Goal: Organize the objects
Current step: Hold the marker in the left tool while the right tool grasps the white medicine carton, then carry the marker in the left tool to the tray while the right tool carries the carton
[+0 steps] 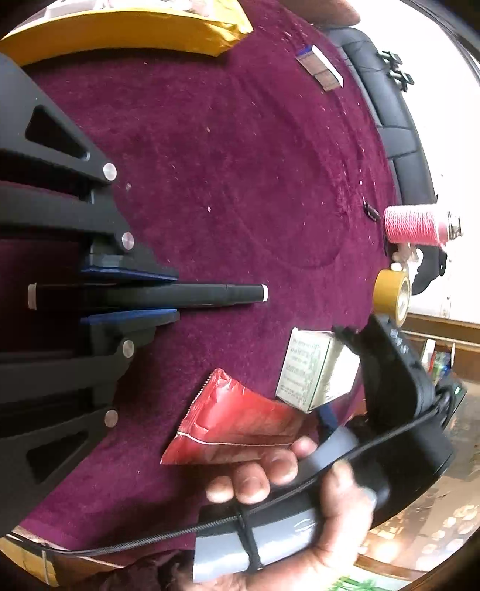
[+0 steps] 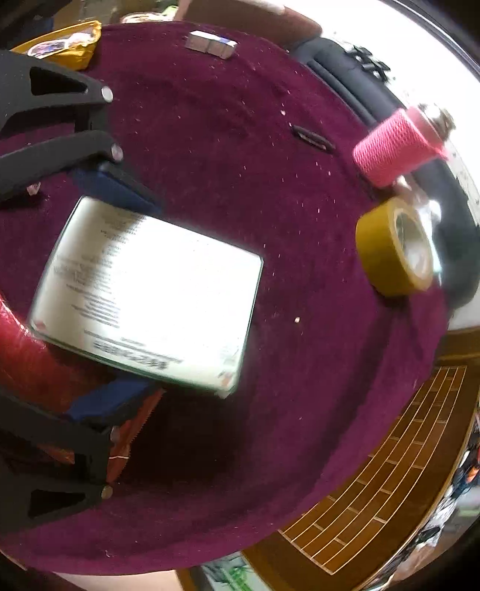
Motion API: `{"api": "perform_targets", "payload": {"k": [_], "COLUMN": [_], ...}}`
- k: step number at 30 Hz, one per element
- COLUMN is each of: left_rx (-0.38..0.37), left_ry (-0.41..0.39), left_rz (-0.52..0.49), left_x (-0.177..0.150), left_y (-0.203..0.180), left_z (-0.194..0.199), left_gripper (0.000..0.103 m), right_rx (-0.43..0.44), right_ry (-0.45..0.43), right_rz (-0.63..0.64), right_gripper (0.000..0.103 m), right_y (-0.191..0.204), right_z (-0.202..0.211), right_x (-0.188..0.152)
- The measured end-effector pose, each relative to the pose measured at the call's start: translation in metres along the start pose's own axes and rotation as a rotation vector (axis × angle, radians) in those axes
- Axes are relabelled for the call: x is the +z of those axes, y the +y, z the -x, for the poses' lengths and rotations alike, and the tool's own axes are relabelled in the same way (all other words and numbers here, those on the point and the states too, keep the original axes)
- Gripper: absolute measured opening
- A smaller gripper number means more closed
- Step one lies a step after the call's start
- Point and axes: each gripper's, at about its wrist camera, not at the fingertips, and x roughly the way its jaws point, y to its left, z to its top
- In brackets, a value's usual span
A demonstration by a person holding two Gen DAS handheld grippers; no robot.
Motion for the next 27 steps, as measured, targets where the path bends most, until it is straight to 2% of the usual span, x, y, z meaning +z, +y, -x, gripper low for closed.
{"api": "perform_targets", "payload": {"k": [4, 12, 17, 27], "left_rx": [-0.012, -0.014, -0.015, 0.021], "left_ry": [-0.023, -0.102, -0.151, -0.243], "left_rz": [0.04, 0.092, 0.113, 0.176], "left_x": [-0.005, -0.022, -0.037, -0.071], "left_y": [0.008, 0.017, 0.018, 0.036], "left_z": [0.016, 0.058, 0.09, 0.155], "left_gripper": [0.014, 0.014, 0.014, 0.014], "right_rx": [0.055, 0.185, 0.26, 0.351], "right_ry": [-0.015, -0.112, -0.132, -0.163], "right_rz": [0.031, 0.104, 0.123, 0.189], "right_gripper": [0.075, 0.074, 0.075, 0.075], "right_y": [0.0, 0.007, 0.012, 0.04], "right_z": [0.015, 0.064, 0.091, 0.131], "right_x": [-0.007, -0.036, -0.055, -0.098]}}
